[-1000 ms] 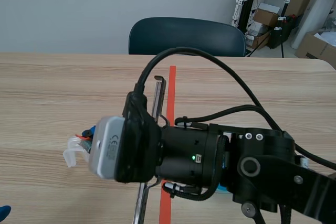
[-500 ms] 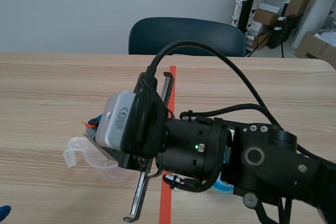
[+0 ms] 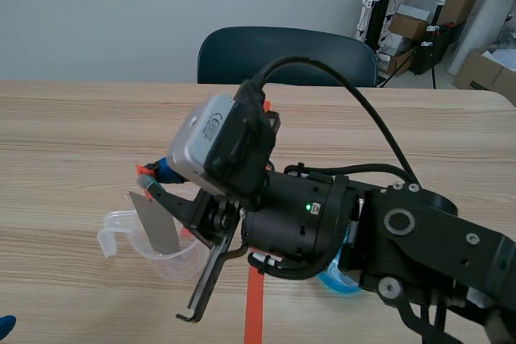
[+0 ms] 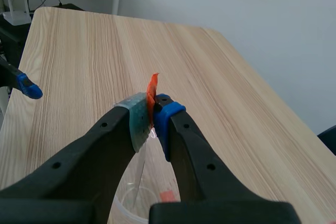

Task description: Do the redox reaction experiment. lift the metal plate out of the left beaker

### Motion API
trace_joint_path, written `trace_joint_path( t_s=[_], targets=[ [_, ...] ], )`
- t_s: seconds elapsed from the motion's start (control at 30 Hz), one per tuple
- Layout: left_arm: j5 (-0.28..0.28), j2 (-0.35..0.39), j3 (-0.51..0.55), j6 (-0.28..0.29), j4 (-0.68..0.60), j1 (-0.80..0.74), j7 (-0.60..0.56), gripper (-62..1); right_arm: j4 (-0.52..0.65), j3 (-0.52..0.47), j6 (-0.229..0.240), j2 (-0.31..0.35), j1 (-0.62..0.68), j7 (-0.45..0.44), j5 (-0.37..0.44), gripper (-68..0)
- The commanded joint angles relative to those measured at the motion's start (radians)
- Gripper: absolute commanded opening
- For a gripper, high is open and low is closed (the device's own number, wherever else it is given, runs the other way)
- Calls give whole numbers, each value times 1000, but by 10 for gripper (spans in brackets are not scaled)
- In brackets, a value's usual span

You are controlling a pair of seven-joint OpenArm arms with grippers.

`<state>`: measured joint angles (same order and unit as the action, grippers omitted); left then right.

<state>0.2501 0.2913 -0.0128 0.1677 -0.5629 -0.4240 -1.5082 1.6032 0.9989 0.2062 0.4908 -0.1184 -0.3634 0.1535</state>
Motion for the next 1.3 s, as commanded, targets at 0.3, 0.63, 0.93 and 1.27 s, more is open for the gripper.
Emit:
trace_joint_path(
  t_s=[0.3,0.63,0.93,1.27],
  targets=[
    [-6,8,1,2,-8,-11,-46,14,3,-24,4,0,-19,27,100,-677],
    [-6,8,1,2,-8,-11,-46,14,4,-24,21,-1,-41,114,222,-677],
    [-6,8,1,3,-8,-11,-46,14,8,-26,46,-1,-54,142,264,-677],
    [-6,8,1,3,-8,-11,-46,14,80,-77,57,0,-64,251,356,-677]
  ],
)
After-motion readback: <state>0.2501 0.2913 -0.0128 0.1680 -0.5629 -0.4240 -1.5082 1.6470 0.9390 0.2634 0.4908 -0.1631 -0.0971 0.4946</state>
